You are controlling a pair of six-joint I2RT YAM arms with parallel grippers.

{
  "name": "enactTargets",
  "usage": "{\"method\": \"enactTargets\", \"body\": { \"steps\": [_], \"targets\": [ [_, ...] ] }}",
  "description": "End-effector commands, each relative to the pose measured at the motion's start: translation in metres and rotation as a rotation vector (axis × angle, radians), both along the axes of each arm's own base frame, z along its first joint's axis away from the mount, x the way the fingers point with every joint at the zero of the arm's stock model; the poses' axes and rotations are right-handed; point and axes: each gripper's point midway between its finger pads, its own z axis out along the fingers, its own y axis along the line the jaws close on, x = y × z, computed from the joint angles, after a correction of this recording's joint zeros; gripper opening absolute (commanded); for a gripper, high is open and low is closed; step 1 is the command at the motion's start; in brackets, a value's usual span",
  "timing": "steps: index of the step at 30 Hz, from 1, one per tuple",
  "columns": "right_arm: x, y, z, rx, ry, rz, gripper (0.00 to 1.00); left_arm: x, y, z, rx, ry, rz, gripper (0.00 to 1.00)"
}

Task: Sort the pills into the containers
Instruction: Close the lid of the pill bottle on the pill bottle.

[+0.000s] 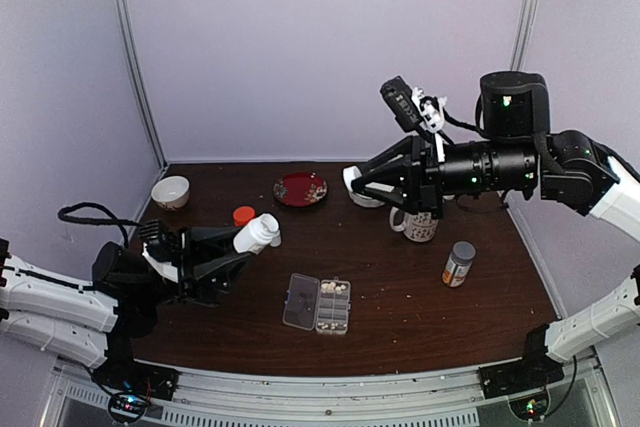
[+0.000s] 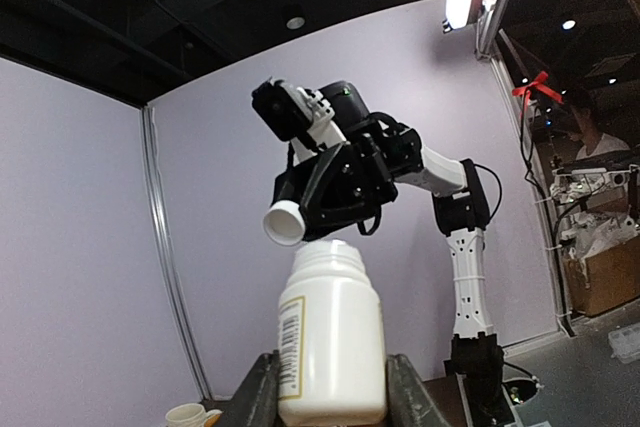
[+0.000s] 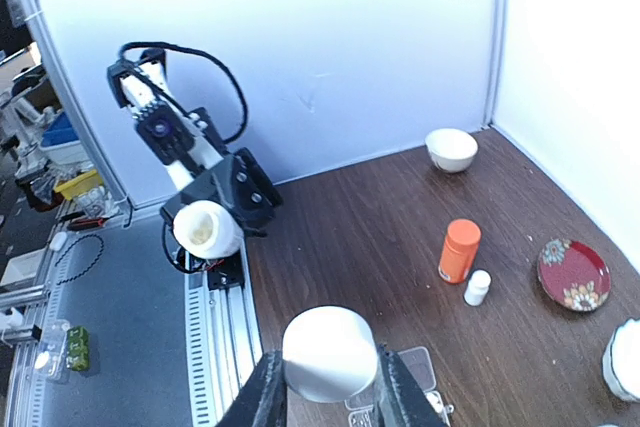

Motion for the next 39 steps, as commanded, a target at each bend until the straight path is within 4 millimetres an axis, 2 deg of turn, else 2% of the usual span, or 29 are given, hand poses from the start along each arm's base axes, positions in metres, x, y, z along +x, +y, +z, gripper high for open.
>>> {"method": "enactTargets", "body": {
  "steps": [1,6,11,17,25,39],
  "targets": [
    [-0.024,0.023,0.010,-0.024,-0.108,0.174,0.10,-0.010,0.005,0.028,-0.103,-0.021,-0.083,0.00],
    [-0.040,0.039,0.014,-0.105,-0.206,0.253,0.09,-0.009,-0.002,0.028,-0.089,0.011,-0.117,0.00],
    [-0.042,0.055,-0.001,-0.216,-0.241,0.269,0.09,-0.004,-0.004,0.025,-0.067,0.043,-0.101,0.00],
    [-0.045,0.066,-0.009,-0.262,-0.270,0.280,0.09,-0.003,-0.003,0.023,-0.048,0.050,-0.086,0.00],
    [-0.040,0.076,-0.005,-0.256,-0.288,0.248,0.09,-0.003,-0.004,0.020,-0.031,0.056,-0.091,0.00],
    [-0.054,0.098,-0.011,-0.256,-0.321,0.307,0.10,-0.004,-0.004,0.017,-0.028,0.065,-0.102,0.00]
  ]
}}
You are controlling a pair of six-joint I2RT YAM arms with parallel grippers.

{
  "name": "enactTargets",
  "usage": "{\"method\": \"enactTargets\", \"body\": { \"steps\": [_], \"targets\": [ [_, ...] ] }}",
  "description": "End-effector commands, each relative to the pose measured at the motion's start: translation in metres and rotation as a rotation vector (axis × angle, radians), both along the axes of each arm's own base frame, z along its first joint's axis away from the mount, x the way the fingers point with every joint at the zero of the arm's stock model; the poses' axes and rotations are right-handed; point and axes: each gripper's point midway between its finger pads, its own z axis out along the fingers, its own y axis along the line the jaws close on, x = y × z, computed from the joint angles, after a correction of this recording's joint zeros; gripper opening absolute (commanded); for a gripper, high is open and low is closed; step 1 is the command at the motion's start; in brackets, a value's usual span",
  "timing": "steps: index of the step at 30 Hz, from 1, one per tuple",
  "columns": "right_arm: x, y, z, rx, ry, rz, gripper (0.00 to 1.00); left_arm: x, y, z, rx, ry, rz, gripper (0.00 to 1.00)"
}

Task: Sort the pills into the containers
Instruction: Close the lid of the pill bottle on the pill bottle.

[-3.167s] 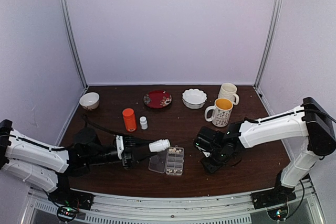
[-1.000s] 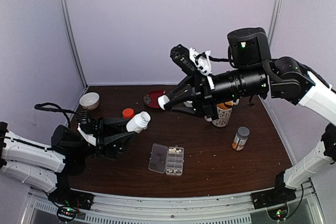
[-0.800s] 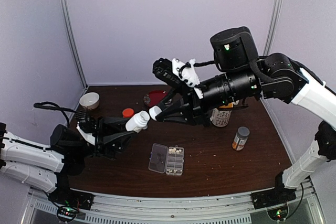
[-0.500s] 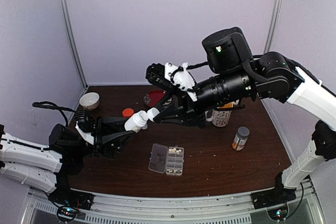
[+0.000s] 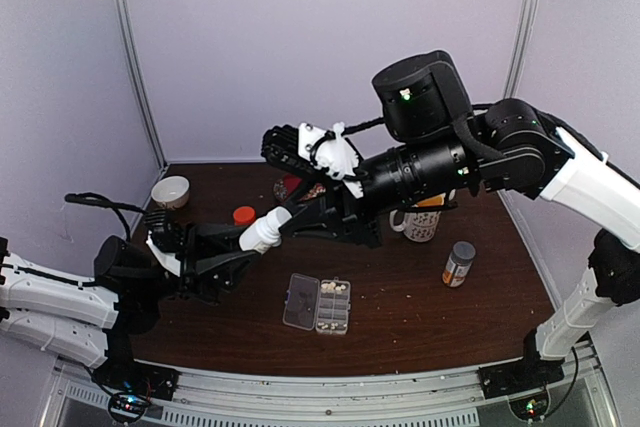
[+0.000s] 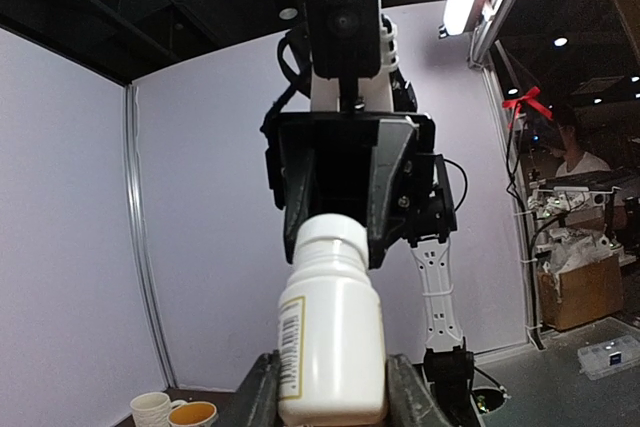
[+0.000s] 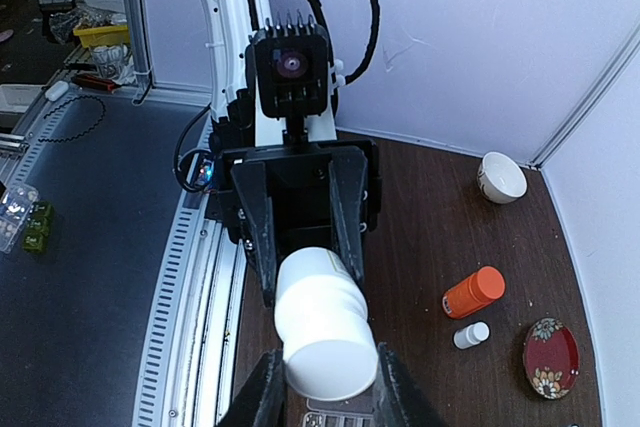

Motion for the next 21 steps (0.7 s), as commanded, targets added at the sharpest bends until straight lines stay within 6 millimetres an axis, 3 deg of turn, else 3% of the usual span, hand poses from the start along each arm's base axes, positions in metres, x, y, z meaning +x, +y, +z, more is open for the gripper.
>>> {"method": "enactTargets", "body": {
  "steps": [1,8,12,16,21],
  "targets": [
    [-0.004,0.013,-0.001,0.003,-0.024,0.023,0.10,-0.003,0.005,0.013,-0.047,-0.010,-0.014,0.00],
    [-0.013,0.013,-0.009,-0.043,-0.038,0.082,0.09,-0.007,0.006,0.016,-0.050,-0.009,-0.039,0.00],
    [-0.020,0.006,-0.036,-0.161,-0.081,0.173,0.10,-0.008,0.002,0.014,-0.020,0.025,-0.070,0.00],
    [-0.030,-0.005,-0.069,-0.278,-0.195,0.336,0.07,-0.002,-0.022,0.009,0.112,0.123,-0.121,0.00],
    [-0.020,-0.005,-0.067,-0.231,-0.370,0.348,0.09,-0.005,-0.027,0.021,0.119,0.170,-0.180,0.00]
  ]
}}
